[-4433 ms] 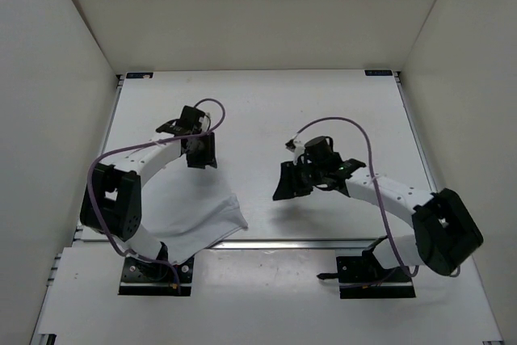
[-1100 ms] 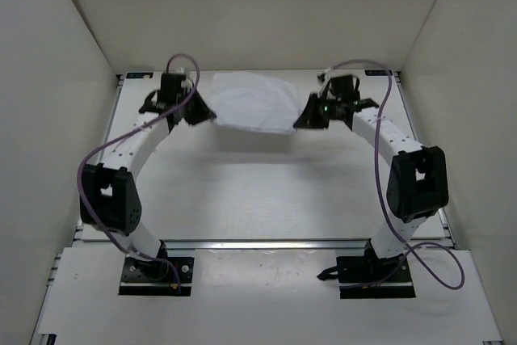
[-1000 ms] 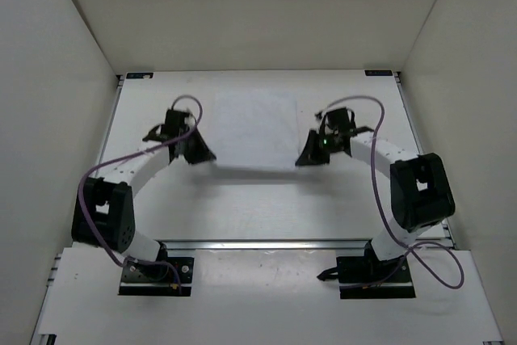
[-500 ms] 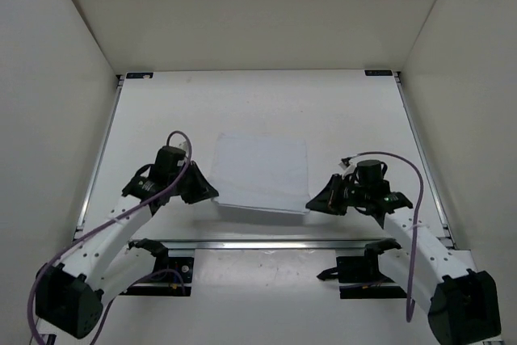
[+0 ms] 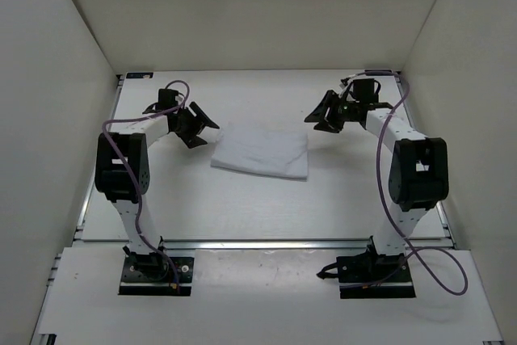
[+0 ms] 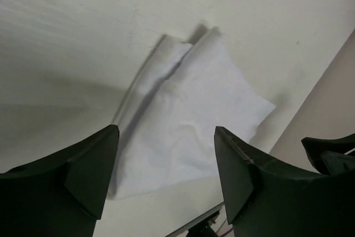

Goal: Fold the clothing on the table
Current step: Fold the skirt

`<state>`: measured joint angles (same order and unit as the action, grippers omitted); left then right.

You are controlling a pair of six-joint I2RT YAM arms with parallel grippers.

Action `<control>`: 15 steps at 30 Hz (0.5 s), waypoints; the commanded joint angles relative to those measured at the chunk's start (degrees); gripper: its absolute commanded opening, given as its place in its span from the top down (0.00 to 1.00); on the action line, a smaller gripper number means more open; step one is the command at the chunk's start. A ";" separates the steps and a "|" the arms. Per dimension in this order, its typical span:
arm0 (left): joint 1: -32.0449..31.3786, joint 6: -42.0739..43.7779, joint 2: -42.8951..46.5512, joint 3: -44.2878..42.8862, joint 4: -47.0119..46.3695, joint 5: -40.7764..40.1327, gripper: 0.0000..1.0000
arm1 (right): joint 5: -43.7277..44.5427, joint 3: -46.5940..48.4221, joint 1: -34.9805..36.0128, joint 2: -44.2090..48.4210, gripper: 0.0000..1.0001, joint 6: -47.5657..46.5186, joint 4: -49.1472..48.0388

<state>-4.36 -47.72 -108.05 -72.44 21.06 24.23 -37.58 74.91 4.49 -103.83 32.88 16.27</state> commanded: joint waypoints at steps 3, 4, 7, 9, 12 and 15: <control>-0.21 2.98 3.88 3.33 -1.63 4.25 0.23 | 10.84 -10.71 0.78 6.17 0.51 0.59 2.01; -0.30 2.38 4.94 5.28 -3.20 2.42 0.25 | 12.17 -13.10 1.91 8.53 0.51 1.04 1.31; -1.70 3.86 9.43 11.45 -3.05 -3.03 0.38 | 13.67 -24.62 4.29 14.33 0.53 7.53 -4.81; -4.94 6.67 10.93 12.67 -0.68 -10.74 0.22 | 15.60 -33.56 7.18 17.86 0.54 15.06 -10.08; -7.94 6.51 10.85 15.13 -1.01 -13.68 0.25 | 16.84 -40.18 10.35 18.85 0.54 22.20 -18.96; -9.34 5.63 9.09 16.72 -1.19 -15.34 0.28 | 17.80 -38.28 11.06 14.64 0.56 24.60 -20.40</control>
<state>-12.47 -42.81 -99.44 -57.54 20.16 13.89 -24.77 35.35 15.20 -86.28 51.55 4.14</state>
